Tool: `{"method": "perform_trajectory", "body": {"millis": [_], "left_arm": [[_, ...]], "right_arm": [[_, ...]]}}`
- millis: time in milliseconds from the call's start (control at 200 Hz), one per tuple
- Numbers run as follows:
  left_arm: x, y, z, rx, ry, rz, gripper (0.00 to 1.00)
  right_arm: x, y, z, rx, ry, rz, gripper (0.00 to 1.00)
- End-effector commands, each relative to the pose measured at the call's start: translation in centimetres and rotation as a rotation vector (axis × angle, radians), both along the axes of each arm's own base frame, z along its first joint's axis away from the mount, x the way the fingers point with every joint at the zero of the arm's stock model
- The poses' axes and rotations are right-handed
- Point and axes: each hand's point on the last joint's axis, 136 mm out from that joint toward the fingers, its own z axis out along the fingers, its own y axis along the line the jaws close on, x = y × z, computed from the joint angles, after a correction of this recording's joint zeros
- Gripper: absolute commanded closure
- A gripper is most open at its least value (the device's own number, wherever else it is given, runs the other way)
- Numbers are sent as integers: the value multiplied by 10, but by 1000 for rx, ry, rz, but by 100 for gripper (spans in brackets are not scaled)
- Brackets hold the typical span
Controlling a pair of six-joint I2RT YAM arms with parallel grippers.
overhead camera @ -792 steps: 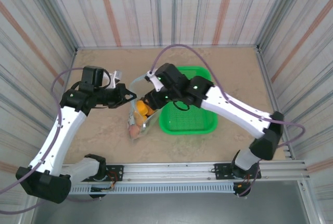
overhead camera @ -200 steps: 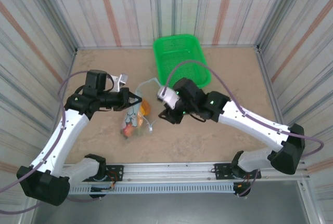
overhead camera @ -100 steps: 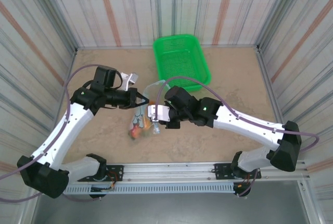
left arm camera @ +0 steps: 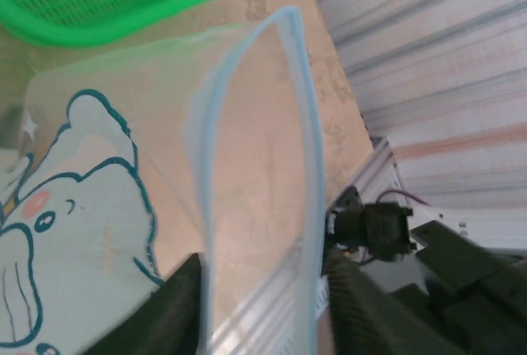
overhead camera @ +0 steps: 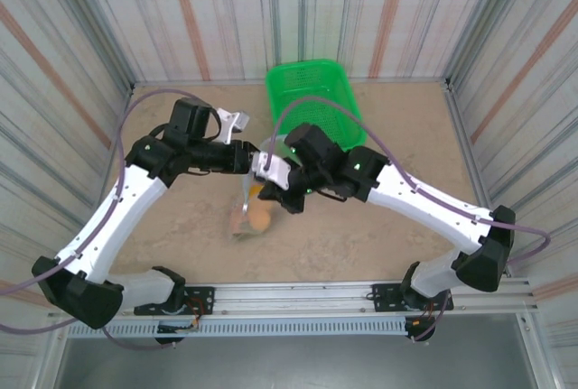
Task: Place the food in the zip-top bag and seal the zipper
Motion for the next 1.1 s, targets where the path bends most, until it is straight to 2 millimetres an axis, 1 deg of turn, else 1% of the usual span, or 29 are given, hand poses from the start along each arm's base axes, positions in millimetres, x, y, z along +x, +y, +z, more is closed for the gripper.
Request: {"method": "perform_trajectory", "body": {"millis": [0,135,215,240,321,361,391,431,476,576,661,711,761,872,982,1042,1092], "left_arm": [[7,19,13,81,-108,80,40],[17,42,39,122,-271,194,39],[19,54,57,103,-388,260,38],[18,57,63,92,-423,276,38],[16,65,74,74,-505,311,37],[15,68,75,77,-523,315,32],[10,66,77,80,-540,280,29],[5,61,78,82,-557,224,29],[2,59,78,86,-555,200,29],[-10,51,88,44,-593,123,29],[-17,50,96,14,-632,108,30],[-19,50,96,7,-645,100,30],[-22,46,96,-14,-658,76,31],[-42,29,101,-131,-724,-52,36],[-54,23,101,-203,-797,-114,42],[-58,20,97,-223,-810,-144,45],[-57,18,91,-217,-809,-155,48]], "right_arm": [[13,2,17,72,261,-161,98],[28,3,18,89,338,-241,100],[33,4,18,99,353,-274,100],[33,4,19,106,359,-277,100],[31,6,21,119,383,-276,100],[29,6,23,123,401,-275,100],[26,6,24,126,418,-266,100],[21,6,27,131,436,-248,100],[19,6,30,137,446,-250,100],[22,1,35,145,449,-295,100],[29,-3,39,154,450,-351,100],[28,-4,42,163,461,-352,100],[30,-6,44,169,463,-369,100],[38,-13,46,180,468,-412,100],[46,-22,48,201,476,-462,100],[48,-25,50,213,481,-474,100],[47,-26,52,223,481,-475,100]]}}
